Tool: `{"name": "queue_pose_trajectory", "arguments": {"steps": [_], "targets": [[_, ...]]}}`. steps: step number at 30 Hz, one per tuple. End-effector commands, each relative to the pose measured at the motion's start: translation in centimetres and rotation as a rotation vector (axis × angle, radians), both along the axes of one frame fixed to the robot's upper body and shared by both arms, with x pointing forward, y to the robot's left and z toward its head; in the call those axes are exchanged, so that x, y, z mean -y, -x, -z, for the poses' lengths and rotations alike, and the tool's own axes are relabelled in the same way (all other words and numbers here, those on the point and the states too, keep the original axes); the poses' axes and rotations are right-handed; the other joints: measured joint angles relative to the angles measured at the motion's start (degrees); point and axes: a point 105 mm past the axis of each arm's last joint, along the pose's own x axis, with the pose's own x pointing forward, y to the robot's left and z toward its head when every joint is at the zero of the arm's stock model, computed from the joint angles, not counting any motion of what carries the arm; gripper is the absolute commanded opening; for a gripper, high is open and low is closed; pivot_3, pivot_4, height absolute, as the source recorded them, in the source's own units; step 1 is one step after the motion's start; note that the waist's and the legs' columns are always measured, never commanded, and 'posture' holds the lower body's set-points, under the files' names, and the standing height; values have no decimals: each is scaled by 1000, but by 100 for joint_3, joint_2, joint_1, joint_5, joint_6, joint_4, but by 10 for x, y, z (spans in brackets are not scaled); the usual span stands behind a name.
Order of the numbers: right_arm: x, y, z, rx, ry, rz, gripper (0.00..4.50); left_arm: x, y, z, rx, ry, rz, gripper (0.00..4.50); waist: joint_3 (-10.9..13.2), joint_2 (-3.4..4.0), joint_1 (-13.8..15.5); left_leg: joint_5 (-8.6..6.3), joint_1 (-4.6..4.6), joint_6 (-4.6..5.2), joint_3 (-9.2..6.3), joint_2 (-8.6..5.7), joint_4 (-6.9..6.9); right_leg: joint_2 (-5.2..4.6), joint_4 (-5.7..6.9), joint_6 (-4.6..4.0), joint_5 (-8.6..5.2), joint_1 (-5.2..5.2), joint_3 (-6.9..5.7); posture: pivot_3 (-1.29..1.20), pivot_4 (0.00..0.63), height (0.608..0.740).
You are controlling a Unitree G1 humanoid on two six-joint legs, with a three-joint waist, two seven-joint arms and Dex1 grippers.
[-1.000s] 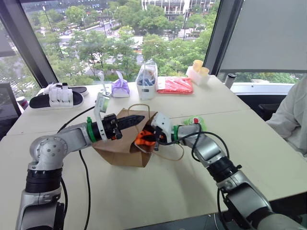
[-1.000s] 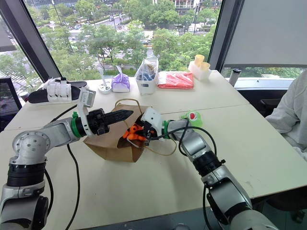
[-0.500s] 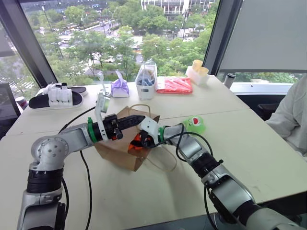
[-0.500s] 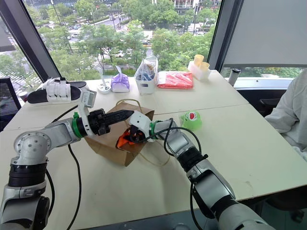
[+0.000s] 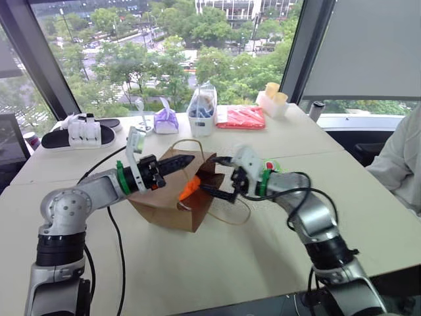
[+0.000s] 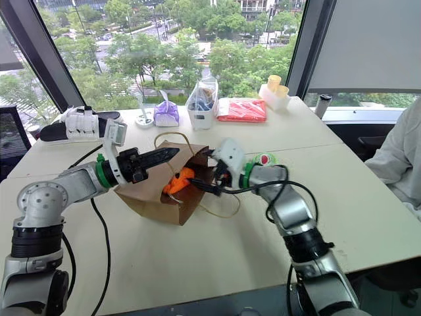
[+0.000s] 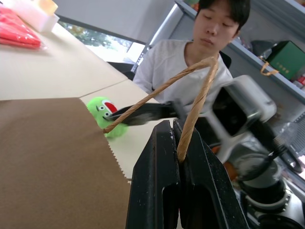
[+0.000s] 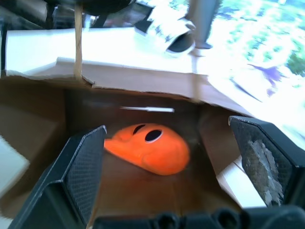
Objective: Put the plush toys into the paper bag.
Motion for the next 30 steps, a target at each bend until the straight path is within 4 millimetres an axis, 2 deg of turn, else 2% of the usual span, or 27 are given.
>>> {"name": "queue_pose_trajectory", "arguments": {"steps": [1,4,7,11,15,19,21,24,26,29,30], "targets": [[46,-16,-13,-2,-65,218,4458,-5,2,-13,50,31,-19,0,0,0,2,0,1,0,2,0,1,0,0,0,0,1,0,0,150,740],[90,-49,8,-43,-42,501,4458,-5,2,-11,45,37,-24,0,-3,-5,-1,0,5,1,7,-2,1,0,0,-1,0,5,0,0,150,740],[115,-78,31,-88,-25,735,4458,-3,1,-10,43,48,-28,0,-3,-5,-28,1,6,-1,14,-2,0,1,0,-1,0,2,3,0,150,740],[124,-99,46,-133,-39,845,4458,-1,1,-9,47,54,-33,0,-3,-4,-40,3,2,-3,21,0,-5,0,2,-2,0,-8,6,0,150,740],[128,-111,73,-241,-11,904,4458,-1,2,-8,50,57,-45,0,-3,-4,-36,2,0,-3,18,0,-5,0,-2,-2,0,-5,6,0,150,740],[131,-111,90,-316,-22,911,3305,-4,2,-8,52,58,-67,0,-3,-5,-22,1,1,-1,13,-1,-2,-1,-3,-2,0,2,5,0,150,740],[131,-112,90,-330,-41,908,2135,-4,2,-7,51,59,-72,0,-3,-5,-24,1,3,-1,12,-1,-1,-1,-2,-2,0,4,5,0,150,740],[129,-112,87,-339,-85,895,770,-4,2,-7,47,59,-73,0,-4,-5,-23,2,4,-1,12,-1,2,-1,-2,-1,0,6,5,0,150,740],[128,-112,84,-340,-110,886,27,-4,2,-6,46,59,-73,0,-4,-5,-22,2,3,-1,12,-1,3,0,-2,-2,0,7,5,0,150,740],[126,-111,76,-319,-126,860,27,-5,1,-6,43,61,-75,0,-4,-5,-30,2,4,-1,12,-1,2,0,-2,-1,0,7,5,0,150,740],[122,-109,64,-283,-145,819,27,-5,0,-7,43,62,-75,0,-4,-5,-32,2,4,-1,11,-1,2,0,-2,-1,0,7,5,0,150,740]]}}
